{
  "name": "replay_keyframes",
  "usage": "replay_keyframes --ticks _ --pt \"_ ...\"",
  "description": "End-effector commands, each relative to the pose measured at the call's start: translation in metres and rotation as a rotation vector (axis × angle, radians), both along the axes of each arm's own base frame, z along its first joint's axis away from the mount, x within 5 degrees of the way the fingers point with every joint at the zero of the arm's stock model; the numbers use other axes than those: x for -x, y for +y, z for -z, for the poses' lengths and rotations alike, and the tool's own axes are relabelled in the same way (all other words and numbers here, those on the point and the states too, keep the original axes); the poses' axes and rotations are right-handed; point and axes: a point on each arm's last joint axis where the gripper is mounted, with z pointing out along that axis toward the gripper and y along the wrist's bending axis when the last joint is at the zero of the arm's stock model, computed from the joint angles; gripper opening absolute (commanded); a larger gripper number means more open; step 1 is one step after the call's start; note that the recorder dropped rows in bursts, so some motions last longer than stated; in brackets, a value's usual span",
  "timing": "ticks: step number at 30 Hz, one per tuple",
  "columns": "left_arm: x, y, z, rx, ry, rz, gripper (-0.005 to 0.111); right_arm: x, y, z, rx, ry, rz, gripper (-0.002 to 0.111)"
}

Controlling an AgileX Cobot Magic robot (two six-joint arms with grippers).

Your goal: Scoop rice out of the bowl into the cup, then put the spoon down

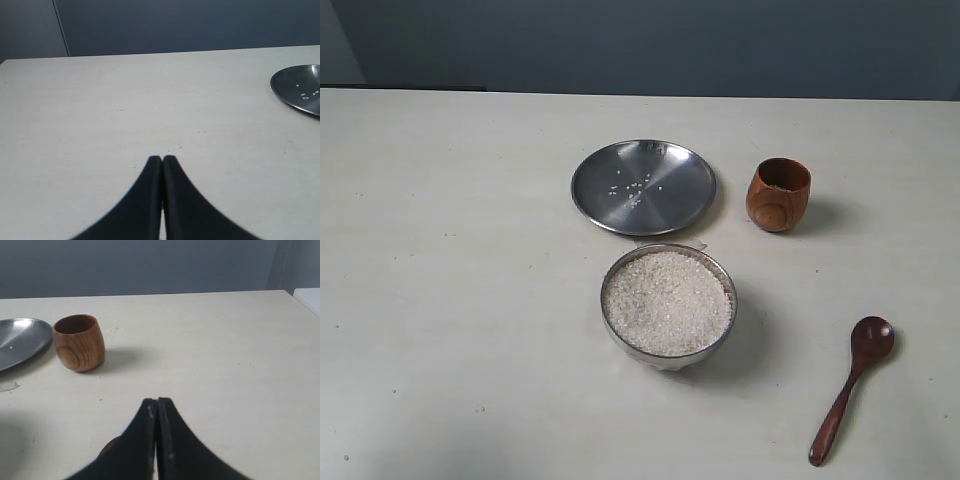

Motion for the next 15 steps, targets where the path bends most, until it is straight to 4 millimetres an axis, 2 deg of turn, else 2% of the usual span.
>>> replay_keyframes --ticks 1,4,9,15 --pt "0.0 0.0 0.001 0.003 -0.007 -0.002 0.0 0.0 0.0 0.0 0.0 -0.011 -0.002 0.0" --pt "0.0 0.0 0.001 -0.009 -0.006 -0.003 0.0 0.0 0.0 0.0 0.0 -0.011 -0.002 0.0" --pt "0.0 0.007 -0.005 -0.262 -0.027 -0.018 0.0 0.0 0.0 0.0 0.0 -0.011 -0.002 0.0" --pt "-0.002 0.006 -0.015 -0.351 -0.136 -0.004 0.0 0.0 0.0 0.0 0.0 -0.011 -0.002 0.0"
